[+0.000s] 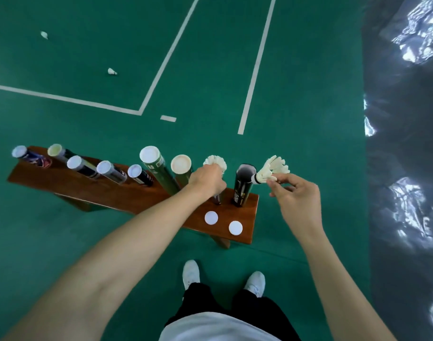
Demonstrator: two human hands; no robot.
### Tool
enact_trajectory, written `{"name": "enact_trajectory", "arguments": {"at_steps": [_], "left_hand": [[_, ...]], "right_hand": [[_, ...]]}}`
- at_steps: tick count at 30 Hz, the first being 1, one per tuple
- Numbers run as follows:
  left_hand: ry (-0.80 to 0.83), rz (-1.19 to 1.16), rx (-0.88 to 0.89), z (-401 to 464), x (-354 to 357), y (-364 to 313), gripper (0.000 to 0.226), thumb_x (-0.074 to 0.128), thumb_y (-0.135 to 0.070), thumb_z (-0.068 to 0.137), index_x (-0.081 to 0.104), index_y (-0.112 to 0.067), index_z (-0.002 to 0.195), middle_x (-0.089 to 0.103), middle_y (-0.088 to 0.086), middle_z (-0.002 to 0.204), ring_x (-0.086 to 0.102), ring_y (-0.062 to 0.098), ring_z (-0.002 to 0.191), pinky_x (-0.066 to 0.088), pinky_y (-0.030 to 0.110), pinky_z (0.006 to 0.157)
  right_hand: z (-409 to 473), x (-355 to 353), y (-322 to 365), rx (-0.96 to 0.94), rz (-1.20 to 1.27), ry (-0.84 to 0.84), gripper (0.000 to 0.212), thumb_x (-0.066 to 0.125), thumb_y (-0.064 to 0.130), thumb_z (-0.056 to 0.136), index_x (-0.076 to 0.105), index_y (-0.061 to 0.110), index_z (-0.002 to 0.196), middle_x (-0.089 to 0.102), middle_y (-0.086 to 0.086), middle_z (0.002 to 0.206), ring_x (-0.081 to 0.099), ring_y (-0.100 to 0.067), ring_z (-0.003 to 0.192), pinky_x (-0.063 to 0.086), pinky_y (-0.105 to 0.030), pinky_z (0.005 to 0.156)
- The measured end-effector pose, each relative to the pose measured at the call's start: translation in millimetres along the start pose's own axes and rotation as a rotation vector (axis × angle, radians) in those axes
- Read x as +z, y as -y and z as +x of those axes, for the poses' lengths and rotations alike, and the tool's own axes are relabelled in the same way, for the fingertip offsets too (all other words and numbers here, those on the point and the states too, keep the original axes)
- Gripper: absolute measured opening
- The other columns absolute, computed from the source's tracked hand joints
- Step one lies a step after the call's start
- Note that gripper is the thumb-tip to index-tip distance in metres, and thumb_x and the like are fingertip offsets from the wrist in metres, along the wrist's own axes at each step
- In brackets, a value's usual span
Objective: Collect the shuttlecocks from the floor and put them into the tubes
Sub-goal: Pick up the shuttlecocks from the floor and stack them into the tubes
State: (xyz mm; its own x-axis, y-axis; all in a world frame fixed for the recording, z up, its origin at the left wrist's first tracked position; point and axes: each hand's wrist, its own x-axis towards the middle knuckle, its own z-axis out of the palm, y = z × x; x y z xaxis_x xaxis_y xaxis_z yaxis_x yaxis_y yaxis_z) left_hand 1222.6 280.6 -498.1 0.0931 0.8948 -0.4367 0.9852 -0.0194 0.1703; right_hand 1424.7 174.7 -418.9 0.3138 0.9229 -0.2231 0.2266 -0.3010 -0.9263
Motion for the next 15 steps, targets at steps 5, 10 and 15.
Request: {"name": "enact_trajectory", "arguments": {"at_steps": [5,10,15], "left_hand": [[0.096,-0.085,-0.018,12,8,-2,0.016,0.06,-0.015,0.082,0.045,-0.022,0.08,0.053,0.003,0.087,0.056,0.027,0.081,0.04,0.033,0.06],[0.123,-0.129,-0.081,13,17,7,0.013,0.06,-0.015,0.088,0.051,-0.018,0.079,0.055,0.001,0.078,0.049,0.016,0.064,0.032,0.029,0.048],[0.114,-0.069,0.005,5,7,7,0.005,0.056,-0.01,0.088,0.054,-0.014,0.091,0.057,0.003,0.084,0.053,0.023,0.069,0.03,0.03,0.047]], "right_hand": [[12,6,2,-0.016,-0.018,-0.014,0.014,0.077,0.025,0.093,0.075,0.036,0.084,0.073,0.008,0.07,0.055,-0.001,0.046,0.033,-0.01,0.042],[22,13,5,-0.017,-0.016,-0.047,0.012,0.077,0.027,0.092,0.076,0.036,0.084,0.073,0.006,0.068,0.068,-0.018,0.063,0.037,-0.016,0.044],[26,30,7,-0.074,-0.091,-0.055,0.022,0.077,0.027,0.092,0.073,0.046,0.082,0.073,0.018,0.07,0.055,-0.005,0.049,0.036,-0.012,0.045]]}}
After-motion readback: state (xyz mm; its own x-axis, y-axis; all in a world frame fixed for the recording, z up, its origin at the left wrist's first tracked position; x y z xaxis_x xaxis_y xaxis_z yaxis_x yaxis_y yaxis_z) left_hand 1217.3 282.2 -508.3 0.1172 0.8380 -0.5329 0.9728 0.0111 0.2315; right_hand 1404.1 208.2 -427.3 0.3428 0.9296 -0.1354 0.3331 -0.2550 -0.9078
